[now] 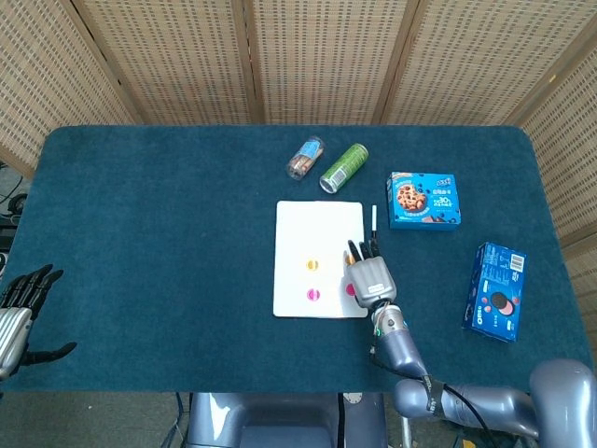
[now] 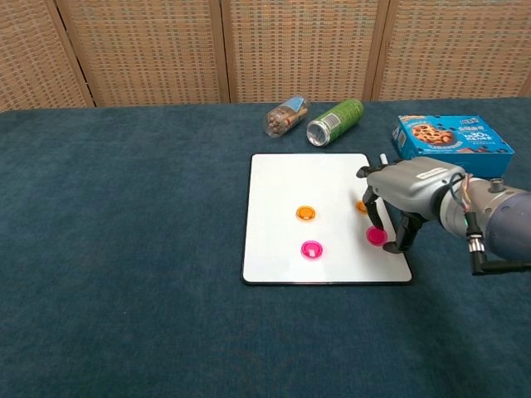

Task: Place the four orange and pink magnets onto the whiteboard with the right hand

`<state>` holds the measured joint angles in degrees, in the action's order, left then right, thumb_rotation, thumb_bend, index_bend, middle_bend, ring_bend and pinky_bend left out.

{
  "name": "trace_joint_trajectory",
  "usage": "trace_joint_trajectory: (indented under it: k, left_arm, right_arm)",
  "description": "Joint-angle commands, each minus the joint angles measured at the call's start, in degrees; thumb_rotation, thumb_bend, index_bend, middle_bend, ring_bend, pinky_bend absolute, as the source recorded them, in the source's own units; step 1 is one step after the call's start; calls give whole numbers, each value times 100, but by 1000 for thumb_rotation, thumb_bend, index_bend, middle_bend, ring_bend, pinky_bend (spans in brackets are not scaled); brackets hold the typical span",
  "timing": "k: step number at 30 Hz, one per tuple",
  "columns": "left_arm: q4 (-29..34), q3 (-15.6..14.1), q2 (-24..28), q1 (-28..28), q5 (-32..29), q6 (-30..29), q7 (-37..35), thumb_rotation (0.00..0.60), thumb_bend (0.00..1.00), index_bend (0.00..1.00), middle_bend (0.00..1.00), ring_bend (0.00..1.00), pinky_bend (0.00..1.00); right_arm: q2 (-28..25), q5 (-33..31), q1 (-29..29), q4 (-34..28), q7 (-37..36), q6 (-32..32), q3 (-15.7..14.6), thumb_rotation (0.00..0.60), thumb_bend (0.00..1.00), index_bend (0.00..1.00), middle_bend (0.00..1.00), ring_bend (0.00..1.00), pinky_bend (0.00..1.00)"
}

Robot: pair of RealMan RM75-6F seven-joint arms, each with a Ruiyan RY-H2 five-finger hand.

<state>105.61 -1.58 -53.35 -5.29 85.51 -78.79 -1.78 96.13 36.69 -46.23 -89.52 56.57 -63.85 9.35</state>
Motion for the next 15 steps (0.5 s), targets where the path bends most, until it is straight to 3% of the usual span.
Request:
trace_joint_trajectory:
  k: [1,7,12,15]
  left_arm:
    - [1,-5,4,0,7,3,-15,600,0,0,0,0,0]
    - [-3,-6,14,13,17,-23,-49,600,0,0,0,0,0]
    - [1,-9,22,10,25,-17,-61,600,0,0,0,0,0]
    - [-3,-11,25,15,33,-27,-74,600,0,0,0,0,0]
  right_arm:
    - [12,-12,-20,15,0,-23,-15,600,341,524,0,0,0]
    - [48,-71,-51,105,-14,-39,-88,600,337,514,0,0,0]
    - [45,-20,-61,114,-129,-39,-104,600,315,339,0,0,0]
    - [45,16,-60,111,-166,-75,-119,600,312,325,0,0,0]
